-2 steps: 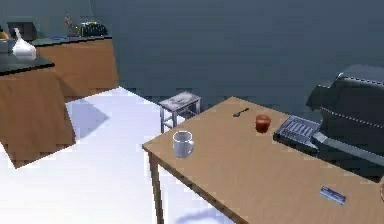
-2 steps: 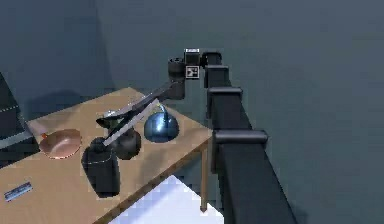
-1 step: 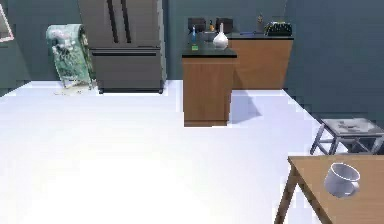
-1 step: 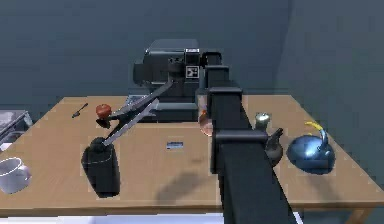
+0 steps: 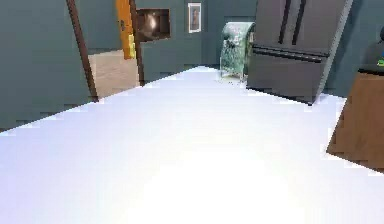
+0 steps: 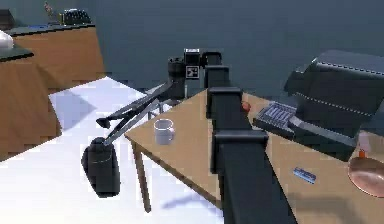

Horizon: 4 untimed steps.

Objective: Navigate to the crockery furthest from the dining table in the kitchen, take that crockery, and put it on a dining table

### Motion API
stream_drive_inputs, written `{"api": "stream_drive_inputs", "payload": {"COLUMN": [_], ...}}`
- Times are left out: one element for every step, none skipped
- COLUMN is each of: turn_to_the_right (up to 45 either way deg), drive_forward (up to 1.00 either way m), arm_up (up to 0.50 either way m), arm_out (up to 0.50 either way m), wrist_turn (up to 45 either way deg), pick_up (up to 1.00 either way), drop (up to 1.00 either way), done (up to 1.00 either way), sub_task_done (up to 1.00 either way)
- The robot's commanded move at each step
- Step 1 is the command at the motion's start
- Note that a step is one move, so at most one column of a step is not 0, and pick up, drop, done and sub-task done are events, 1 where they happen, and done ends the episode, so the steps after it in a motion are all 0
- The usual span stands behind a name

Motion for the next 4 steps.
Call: {"api": "stream_drive_inputs", "payload": {"turn_to_the_right": [45.0,45.0,45.0,24.0], "drive_forward": [0.00,0.00,0.00,0.00], "arm_up": [0.00,0.00,0.00,0.00], "arm_out": [0.00,0.00,0.00,0.00], "wrist_turn": [0.0,0.0,0.0,0.0], "pick_up": [0.00,0.00,0.00,0.00], "drop": [0.00,0.00,0.00,0.00], "done": [0.00,0.00,0.00,0.00], "sub_task_done": [0.00,0.00,0.00,0.00]}}
